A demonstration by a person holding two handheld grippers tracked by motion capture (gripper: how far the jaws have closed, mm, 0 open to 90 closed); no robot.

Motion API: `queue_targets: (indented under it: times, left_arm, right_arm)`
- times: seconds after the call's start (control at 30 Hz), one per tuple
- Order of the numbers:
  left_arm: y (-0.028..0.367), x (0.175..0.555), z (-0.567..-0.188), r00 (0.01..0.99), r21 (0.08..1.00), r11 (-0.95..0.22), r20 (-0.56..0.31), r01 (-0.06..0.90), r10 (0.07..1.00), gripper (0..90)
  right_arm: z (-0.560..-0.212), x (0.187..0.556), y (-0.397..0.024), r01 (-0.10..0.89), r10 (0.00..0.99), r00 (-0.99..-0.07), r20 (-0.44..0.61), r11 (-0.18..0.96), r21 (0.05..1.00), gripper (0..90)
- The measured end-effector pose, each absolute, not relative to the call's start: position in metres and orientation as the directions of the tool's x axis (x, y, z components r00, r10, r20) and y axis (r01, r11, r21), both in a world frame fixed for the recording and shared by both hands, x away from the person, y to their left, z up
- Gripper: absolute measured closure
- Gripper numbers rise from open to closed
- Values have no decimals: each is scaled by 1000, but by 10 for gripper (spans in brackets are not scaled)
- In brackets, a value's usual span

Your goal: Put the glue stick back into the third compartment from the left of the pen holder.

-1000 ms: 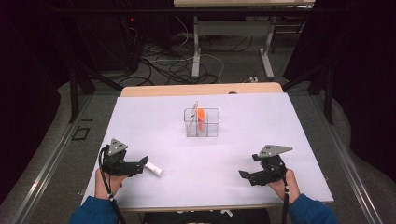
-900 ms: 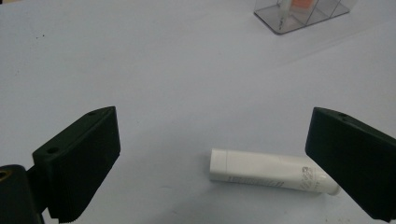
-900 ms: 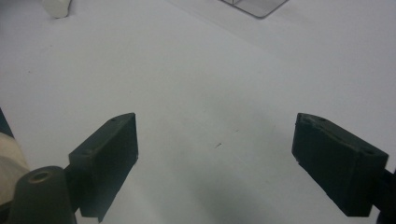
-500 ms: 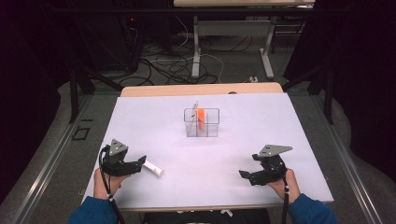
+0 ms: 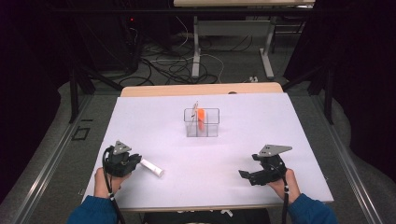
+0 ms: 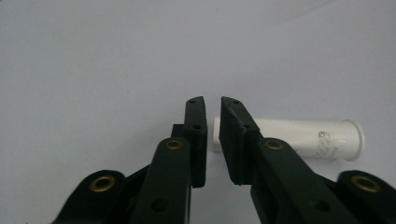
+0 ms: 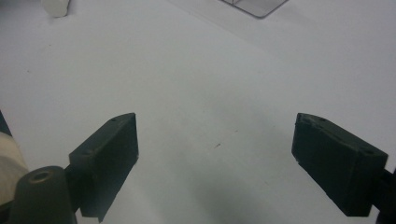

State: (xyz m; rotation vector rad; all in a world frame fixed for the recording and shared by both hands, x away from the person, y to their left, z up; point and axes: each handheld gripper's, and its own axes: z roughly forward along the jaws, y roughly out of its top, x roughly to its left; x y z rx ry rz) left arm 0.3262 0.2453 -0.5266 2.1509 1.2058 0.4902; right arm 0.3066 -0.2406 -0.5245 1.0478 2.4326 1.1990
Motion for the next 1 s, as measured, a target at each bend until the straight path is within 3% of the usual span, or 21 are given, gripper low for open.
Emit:
queue_targets:
  times: [0.17, 1.0]
  left_arm:
    - [247, 330, -529, 517, 667, -398, 22, 630, 855, 895]
    - [247, 342, -542, 531, 623, -411, -8, 666, 847, 897]
  right_arm:
    - [-524, 307, -241, 500, 692, -715, 97, 409, 763, 142]
    - [-525, 307, -241, 503, 694, -713, 99, 408, 762, 143]
